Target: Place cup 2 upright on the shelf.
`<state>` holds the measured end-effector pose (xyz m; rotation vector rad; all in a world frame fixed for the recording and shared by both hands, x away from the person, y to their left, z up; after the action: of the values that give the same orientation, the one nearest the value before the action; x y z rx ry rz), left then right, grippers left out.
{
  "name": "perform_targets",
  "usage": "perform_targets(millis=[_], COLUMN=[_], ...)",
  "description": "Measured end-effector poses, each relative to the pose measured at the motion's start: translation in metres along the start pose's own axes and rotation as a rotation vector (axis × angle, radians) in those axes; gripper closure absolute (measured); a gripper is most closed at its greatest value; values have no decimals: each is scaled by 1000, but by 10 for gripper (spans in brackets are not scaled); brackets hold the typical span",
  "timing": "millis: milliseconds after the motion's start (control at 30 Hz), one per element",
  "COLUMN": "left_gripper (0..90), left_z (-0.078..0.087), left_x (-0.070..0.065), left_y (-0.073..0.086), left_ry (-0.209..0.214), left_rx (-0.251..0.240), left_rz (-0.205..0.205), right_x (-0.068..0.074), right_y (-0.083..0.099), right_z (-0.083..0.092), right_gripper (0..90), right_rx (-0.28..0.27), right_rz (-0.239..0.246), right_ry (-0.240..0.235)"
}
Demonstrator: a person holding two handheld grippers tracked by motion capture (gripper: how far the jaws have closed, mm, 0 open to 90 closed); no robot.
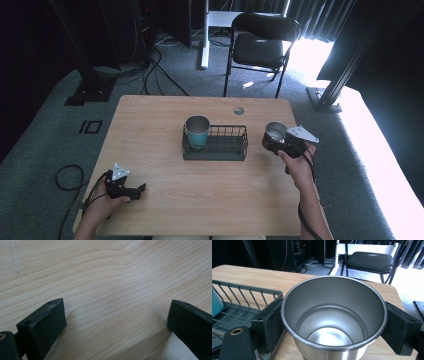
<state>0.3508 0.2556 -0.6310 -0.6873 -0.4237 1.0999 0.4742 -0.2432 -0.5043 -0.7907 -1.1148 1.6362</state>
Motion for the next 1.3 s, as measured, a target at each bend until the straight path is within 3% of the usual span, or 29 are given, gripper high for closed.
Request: perform_targets(millis=[800, 1300], left_gripper=[28, 28], left_z=[0, 0], left_x=[0, 0], left_y=[0, 0], left_ry=[0, 0], left_rx=[0, 0], left_rz=[-1, -1], right_x=[43, 94], right_y=[-55, -72], right_z=[2, -13], right_gripper=[145, 146], right_rx=[-51, -55], right_rz=[47, 90], right_ry=[-74, -160])
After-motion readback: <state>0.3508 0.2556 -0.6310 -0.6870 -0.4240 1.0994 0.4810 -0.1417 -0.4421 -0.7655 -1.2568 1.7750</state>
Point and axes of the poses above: each handheld gripper's, and its own axes: z roughly backward along the jaws, y roughly out of its underside, x roughly to its left, the point moved 10 cm from there along -z, roughly forward along the jaws, and after that the axes turned 2 degrees about z, right-handed, at the moved point
